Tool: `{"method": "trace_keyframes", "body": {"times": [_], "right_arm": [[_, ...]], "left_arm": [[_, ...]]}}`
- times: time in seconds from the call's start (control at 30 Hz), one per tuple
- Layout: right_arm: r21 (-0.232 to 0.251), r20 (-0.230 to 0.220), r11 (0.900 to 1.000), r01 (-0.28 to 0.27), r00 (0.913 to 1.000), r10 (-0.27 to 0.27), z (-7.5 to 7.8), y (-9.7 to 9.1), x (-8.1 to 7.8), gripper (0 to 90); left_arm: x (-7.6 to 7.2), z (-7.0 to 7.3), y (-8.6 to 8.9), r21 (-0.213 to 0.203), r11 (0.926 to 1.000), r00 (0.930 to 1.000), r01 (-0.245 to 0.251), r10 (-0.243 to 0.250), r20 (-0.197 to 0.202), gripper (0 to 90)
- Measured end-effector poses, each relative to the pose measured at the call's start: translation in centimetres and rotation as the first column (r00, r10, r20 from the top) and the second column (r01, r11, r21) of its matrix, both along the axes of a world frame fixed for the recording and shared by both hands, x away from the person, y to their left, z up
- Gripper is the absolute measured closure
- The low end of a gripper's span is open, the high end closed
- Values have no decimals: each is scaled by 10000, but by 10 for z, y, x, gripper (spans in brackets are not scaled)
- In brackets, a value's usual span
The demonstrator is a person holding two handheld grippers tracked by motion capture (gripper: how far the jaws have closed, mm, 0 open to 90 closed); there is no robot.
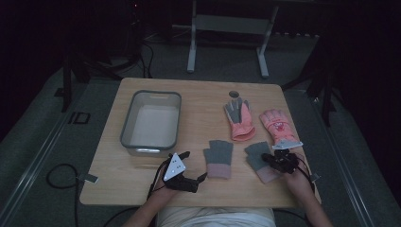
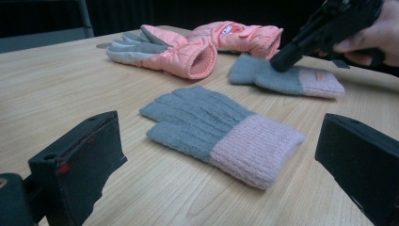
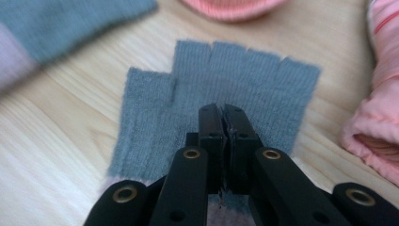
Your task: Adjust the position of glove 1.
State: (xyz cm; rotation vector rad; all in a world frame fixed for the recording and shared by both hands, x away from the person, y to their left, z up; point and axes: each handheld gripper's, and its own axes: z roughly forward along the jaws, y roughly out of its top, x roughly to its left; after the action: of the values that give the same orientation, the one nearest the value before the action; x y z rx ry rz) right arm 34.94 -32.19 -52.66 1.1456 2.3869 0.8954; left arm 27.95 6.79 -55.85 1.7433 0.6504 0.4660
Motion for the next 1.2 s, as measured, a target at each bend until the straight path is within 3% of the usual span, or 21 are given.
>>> {"method": "trace_keyframes", "body": {"times": [0.17,0.3,0.6,0.7,0.83,1.03,1.17,1.2], "right_arm": [[373,418,9958,833,9955,-848,29,18,-16,875],[1014,522,9860,1326,9890,-1384,47,30,-27,875],[1562,624,9513,2658,9585,-2780,67,43,-36,875],[1475,557,9436,2965,9500,-3072,63,47,-40,875],[1240,586,9430,3088,9464,-3176,53,51,-41,875],[1156,179,9391,3235,9446,-3276,32,52,-36,874],[1175,-104,9278,3541,9347,-3554,16,52,-31,875],[1180,-182,9283,3526,9355,-3530,13,52,-30,874]], "left_arm": [[0,0,0,-11,10000,10000,0,0,-10,8],[0,0,0,13,10000,10000,-10,10,4,8],[0,0,0,-29,10000,10000,-64,64,-17,8],[0,0,0,-24,10000,10000,-65,65,-6,8],[-1,0,-1,37,10000,10000,0,0,78,8],[-1,0,-1,66,10000,10000,10,-11,78,8],[-1,0,-2,70,10000,10000,-2,2,74,8],[-1,0,-2,79,10000,10000,7,-8,81,8]]}}
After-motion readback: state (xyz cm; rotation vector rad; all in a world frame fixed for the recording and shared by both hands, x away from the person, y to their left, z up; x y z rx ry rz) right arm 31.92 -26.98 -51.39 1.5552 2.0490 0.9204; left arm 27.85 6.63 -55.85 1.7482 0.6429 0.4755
